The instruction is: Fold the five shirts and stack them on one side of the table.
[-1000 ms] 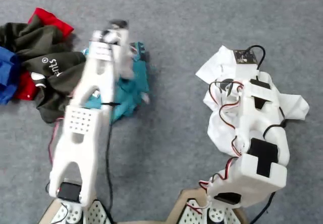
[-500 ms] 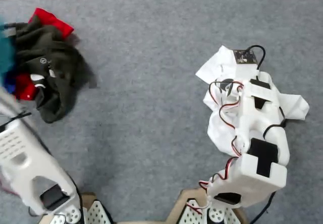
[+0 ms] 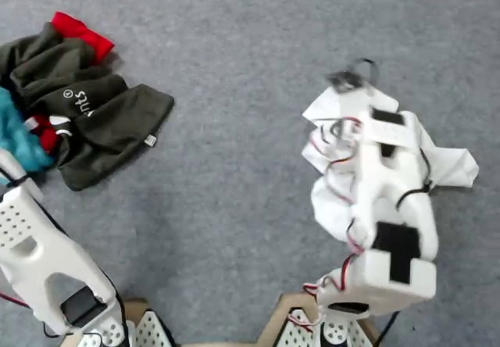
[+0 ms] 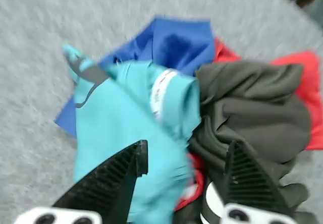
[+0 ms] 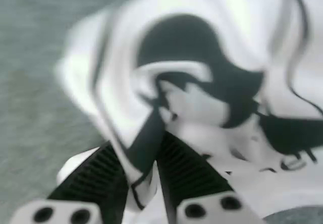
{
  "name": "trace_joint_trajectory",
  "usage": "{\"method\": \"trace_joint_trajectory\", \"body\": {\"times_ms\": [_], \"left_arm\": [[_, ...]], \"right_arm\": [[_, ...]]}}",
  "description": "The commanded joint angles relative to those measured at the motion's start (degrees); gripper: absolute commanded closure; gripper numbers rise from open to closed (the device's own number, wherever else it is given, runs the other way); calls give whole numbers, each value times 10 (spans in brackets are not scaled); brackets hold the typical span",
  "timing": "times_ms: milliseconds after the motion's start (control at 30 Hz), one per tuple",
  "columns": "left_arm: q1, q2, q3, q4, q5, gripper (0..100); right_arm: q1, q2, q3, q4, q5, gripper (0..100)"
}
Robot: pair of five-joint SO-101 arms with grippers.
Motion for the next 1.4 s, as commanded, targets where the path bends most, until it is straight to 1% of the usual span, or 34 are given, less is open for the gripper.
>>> {"method": "trace_joint_trajectory", "body": {"times_ms": [0,100,200,267,300,367,467,600,700,833,900,1033,1167,1267,1300,1367], "left_arm": [[-7,-111,47,4,7,737],[-11,-193,162,4,6,737],[-11,-268,298,3,-20,737],[-11,-316,386,1,-40,737],[-11,-336,424,0,-45,737],[-11,-375,498,0,-54,737],[-6,-426,602,-5,-69,737],[-6,-490,752,-81,-91,737],[0,-550,865,-127,-124,737],[51,-649,1011,-180,-161,735],[90,-701,1079,-207,-172,736],[187,-793,1209,-260,-198,737],[272,-854,1295,-279,-199,737],[313,-869,1328,-285,-196,737],[316,-870,1332,-285,-196,737],[312,-870,1338,-282,-196,737]], "right_arm": [[-135,-87,-87,102,24,985],[-281,-131,-156,153,31,985],[-414,-151,-233,152,31,985],[-465,-140,-291,127,28,985],[-477,-131,-315,113,28,985],[-478,-102,-350,96,25,985],[-439,-46,-356,98,-9,984],[-349,32,-313,107,-16,984],[-281,73,-292,145,-6,984],[-208,98,-267,229,90,984],[-177,98,-250,267,127,983],[-124,73,-216,375,236,983],[-58,-7,-135,385,326,983],[-29,-87,-32,386,408,974],[-18,-116,1,386,434,948],[2,-181,53,386,477,854]]}}
